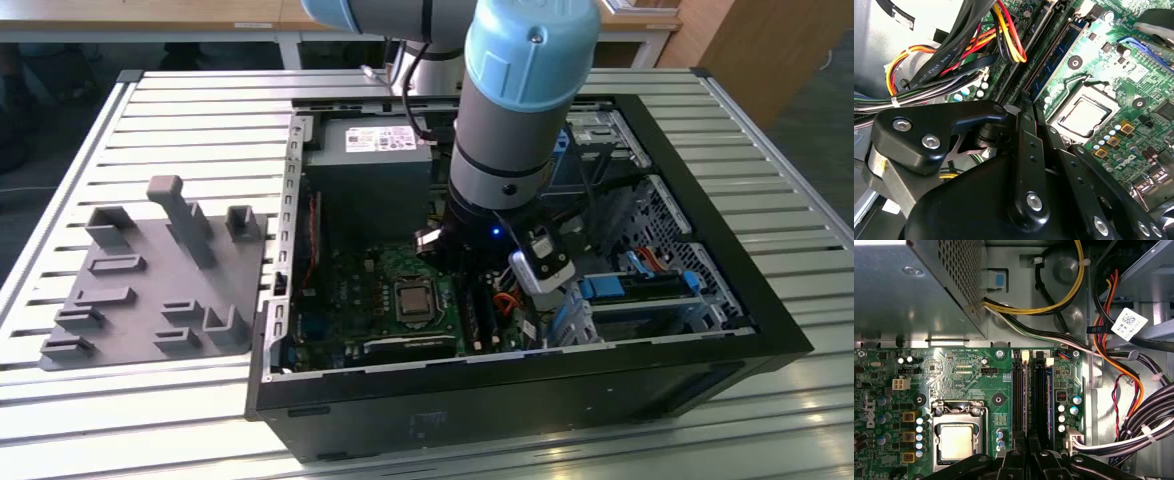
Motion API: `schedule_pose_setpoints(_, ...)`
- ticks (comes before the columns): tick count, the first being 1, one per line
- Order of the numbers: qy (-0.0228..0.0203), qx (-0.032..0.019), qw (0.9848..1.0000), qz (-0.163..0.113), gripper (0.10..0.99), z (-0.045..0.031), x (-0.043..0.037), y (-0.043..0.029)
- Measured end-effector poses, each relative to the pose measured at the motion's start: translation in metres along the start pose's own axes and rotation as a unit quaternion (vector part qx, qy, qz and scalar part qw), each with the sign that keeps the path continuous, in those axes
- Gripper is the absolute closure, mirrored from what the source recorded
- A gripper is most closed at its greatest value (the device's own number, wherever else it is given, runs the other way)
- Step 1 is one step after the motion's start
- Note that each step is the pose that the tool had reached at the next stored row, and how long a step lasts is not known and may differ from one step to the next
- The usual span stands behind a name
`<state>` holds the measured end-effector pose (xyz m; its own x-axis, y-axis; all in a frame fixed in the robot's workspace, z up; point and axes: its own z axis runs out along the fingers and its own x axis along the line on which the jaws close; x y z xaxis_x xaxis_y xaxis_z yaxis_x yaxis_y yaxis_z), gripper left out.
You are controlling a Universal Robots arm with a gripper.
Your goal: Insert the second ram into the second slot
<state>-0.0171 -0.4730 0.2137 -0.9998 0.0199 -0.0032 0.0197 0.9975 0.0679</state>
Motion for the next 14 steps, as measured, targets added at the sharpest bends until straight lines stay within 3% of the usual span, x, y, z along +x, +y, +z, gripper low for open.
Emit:
schedule_pose_setpoints(5, 0.0, -0.0001, 1.0, 0.0, 0.937, 0.0001, 0.0, 0.0)
schedule_pose_setpoints(6, 0.0, -0.0001, 1.0, 0.0, 0.875, 0.0001, 0.0, 0.0)
schedule_pose_setpoints(10, 0.0, 0.0, 1.0, 0.0, 0.875, 0.0, 0.0, 0.0)
schedule_pose_setpoints(14, 0.0, -0.0001, 1.0, 0.0, 0.875, -0.0046, 0.0, 0.0003)
